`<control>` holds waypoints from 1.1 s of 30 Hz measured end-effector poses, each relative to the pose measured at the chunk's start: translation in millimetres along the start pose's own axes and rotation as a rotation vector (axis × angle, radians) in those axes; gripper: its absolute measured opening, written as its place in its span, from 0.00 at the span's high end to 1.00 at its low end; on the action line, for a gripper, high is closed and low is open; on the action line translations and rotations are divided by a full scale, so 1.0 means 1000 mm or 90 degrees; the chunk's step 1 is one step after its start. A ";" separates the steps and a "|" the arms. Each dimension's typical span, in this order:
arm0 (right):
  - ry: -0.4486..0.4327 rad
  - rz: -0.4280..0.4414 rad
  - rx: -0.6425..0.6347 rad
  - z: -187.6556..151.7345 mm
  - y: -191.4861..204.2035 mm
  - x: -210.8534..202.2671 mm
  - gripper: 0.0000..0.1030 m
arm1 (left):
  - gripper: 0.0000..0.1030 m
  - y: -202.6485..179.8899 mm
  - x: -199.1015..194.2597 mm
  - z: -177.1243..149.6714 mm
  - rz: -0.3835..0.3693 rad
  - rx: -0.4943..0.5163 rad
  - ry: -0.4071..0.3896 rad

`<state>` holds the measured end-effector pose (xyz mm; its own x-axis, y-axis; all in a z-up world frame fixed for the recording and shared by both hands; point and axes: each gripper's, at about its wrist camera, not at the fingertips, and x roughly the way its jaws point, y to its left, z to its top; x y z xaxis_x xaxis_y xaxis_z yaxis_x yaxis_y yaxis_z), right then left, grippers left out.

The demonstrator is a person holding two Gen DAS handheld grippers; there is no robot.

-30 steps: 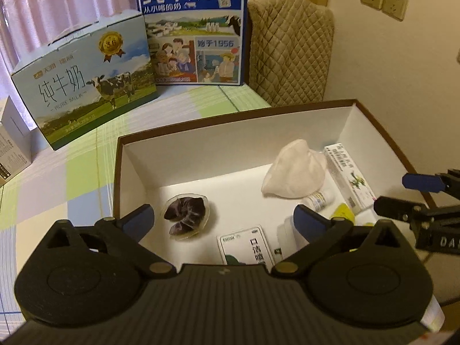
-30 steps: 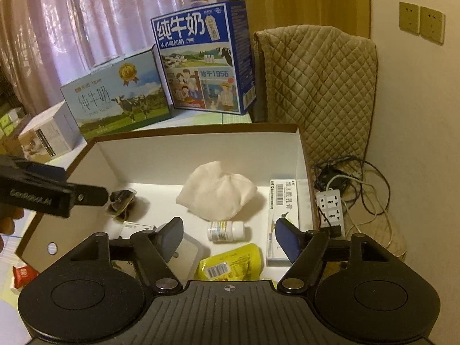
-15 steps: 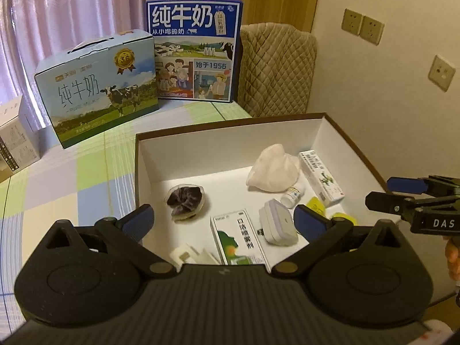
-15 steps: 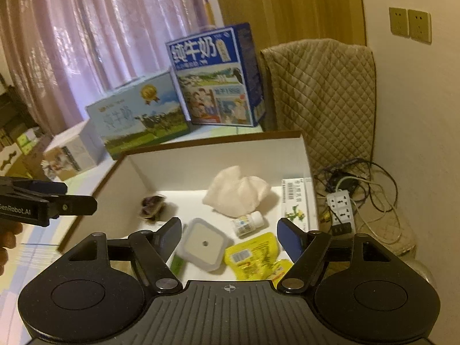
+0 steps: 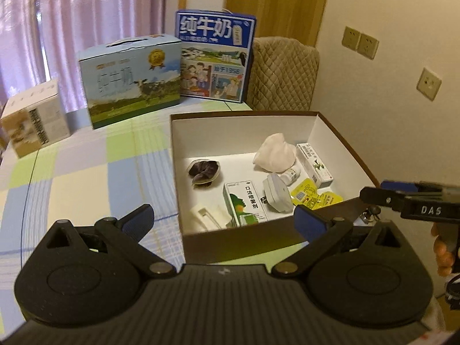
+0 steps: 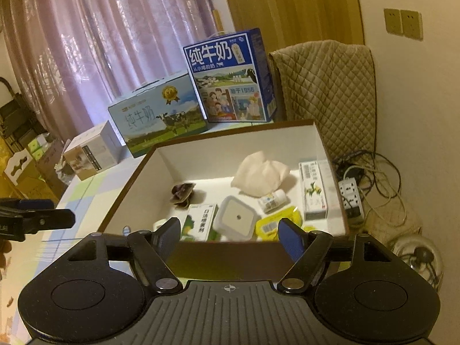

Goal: Organize objects
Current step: 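Withdraw both tools from the box back toward the white tube and red packet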

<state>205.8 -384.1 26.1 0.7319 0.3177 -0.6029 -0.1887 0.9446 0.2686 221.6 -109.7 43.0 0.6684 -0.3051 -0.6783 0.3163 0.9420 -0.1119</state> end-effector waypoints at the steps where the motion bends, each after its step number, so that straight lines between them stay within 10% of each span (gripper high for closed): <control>1: 0.001 0.002 0.005 -0.003 0.003 -0.002 0.30 | 0.01 0.003 -0.005 -0.003 0.000 -0.010 -0.001; 33: 0.130 0.070 -0.033 -0.100 0.093 0.029 0.30 | 0.01 0.085 -0.047 -0.138 0.125 -0.184 0.103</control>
<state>143.8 -278.4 -41.4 0.5583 0.4242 -0.7130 -0.2973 0.9046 0.3055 124.3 4.4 -35.1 0.5748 -0.1101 -0.8109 -0.0257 0.9880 -0.1525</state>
